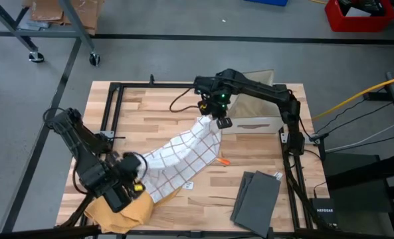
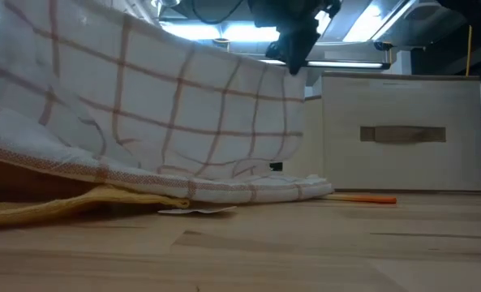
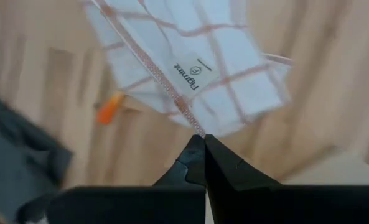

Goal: Fold towel
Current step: Fold the white kitchen towel

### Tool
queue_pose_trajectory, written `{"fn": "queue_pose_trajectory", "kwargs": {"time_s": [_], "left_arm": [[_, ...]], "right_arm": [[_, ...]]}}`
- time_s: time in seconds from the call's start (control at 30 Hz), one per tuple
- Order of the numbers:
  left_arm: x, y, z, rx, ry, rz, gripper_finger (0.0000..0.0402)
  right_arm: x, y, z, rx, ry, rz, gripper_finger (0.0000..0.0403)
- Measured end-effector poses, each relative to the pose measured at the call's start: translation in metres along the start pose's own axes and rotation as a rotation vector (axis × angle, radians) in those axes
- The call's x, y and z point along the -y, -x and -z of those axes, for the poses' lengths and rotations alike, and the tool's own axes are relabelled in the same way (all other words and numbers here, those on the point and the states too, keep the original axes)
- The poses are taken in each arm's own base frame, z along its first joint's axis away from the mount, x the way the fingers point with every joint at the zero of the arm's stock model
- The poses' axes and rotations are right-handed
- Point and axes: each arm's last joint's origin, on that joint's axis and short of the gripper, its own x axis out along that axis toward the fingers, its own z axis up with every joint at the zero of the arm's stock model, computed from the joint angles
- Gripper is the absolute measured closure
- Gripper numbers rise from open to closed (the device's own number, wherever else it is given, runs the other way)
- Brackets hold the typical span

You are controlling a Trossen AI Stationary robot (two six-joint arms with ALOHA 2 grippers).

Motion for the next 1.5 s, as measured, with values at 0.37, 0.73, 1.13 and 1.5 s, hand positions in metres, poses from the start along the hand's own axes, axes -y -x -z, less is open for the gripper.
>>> {"fn": "queue_pose_trajectory", "kwargs": {"time_s": [0.37,0.73,1.13,1.5], "left_arm": [[-0.016,0.001,-0.012,-0.064,0.216,0.007,0.0401],[-0.059,0.031,-0.038,0.030,0.161,0.151,0.0401],[-0.119,0.019,-0.041,0.059,0.078,0.150,0.0401],[-0.154,-0.009,-0.022,-0.023,0.080,0.112,0.0401]], "right_arm": [[0.032,0.010,-0.005,0.156,-0.103,0.212,0.0402],[0.061,0.019,0.005,0.246,-0.155,0.278,0.0402],[0.077,0.024,0.019,0.251,-0.205,0.282,0.0402],[0.071,0.021,0.023,0.228,-0.199,0.181,0.0402]]}}
